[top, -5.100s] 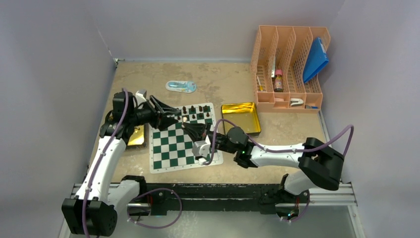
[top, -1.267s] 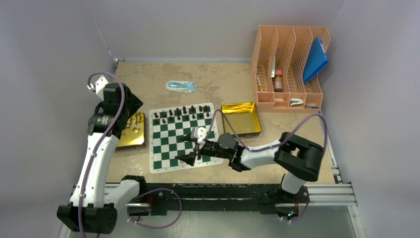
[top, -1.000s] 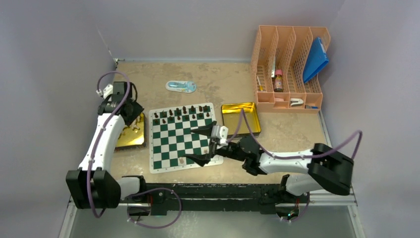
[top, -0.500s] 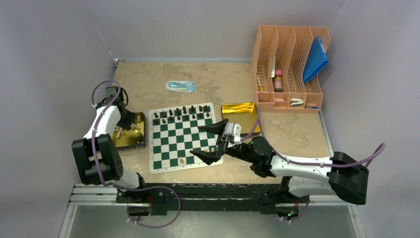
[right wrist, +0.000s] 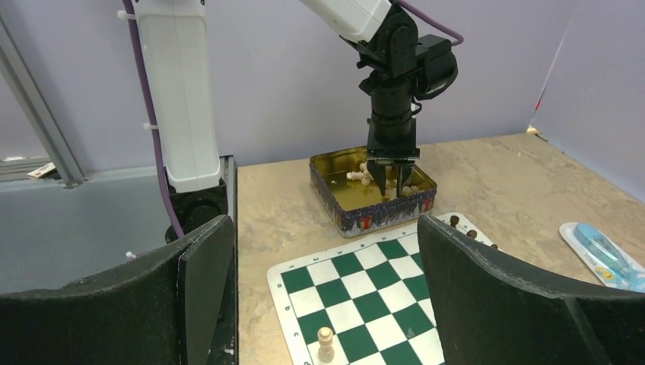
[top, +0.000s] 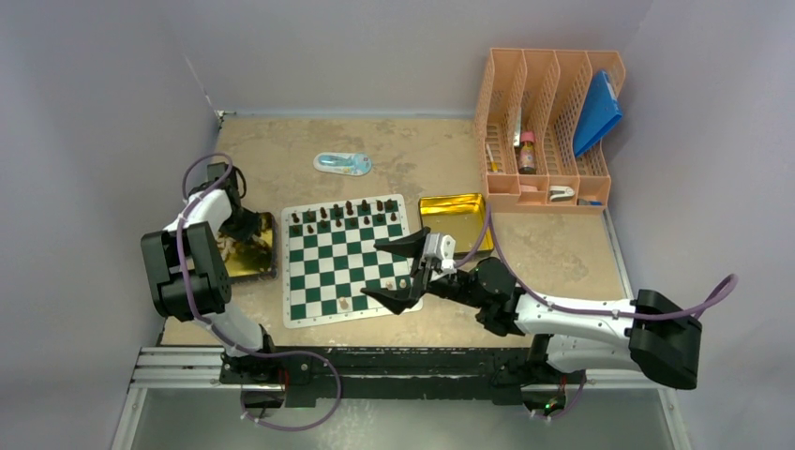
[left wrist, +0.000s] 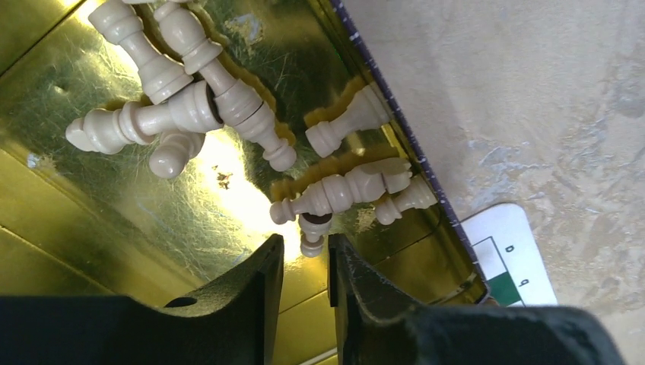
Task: Set up the chess pieces on the board
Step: Pick up the chess piece from the storage box.
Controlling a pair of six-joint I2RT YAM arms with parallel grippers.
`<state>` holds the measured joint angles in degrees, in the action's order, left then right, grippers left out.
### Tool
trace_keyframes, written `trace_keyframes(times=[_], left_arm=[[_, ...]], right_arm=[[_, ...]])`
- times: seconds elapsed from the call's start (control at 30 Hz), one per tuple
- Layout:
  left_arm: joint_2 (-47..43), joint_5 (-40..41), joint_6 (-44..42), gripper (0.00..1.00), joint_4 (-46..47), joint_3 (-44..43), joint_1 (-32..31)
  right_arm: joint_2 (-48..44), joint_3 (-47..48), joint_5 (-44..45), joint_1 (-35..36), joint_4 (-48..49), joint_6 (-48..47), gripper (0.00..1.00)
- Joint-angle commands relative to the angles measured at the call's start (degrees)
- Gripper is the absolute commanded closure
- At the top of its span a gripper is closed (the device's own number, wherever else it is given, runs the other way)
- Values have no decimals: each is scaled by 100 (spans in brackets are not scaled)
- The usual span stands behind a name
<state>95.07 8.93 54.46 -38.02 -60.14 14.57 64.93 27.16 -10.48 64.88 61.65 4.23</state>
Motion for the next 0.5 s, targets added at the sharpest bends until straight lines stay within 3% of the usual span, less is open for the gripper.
trace_keyframes(times=[0.0, 0.47], left_arm=[[-137, 87, -20, 71, 297, -181, 46], [258, 56, 76, 71, 172, -174, 57]], right_arm=[[-208, 203, -122, 33, 258, -43, 9], [-426, 269, -50, 32, -30, -50, 10]])
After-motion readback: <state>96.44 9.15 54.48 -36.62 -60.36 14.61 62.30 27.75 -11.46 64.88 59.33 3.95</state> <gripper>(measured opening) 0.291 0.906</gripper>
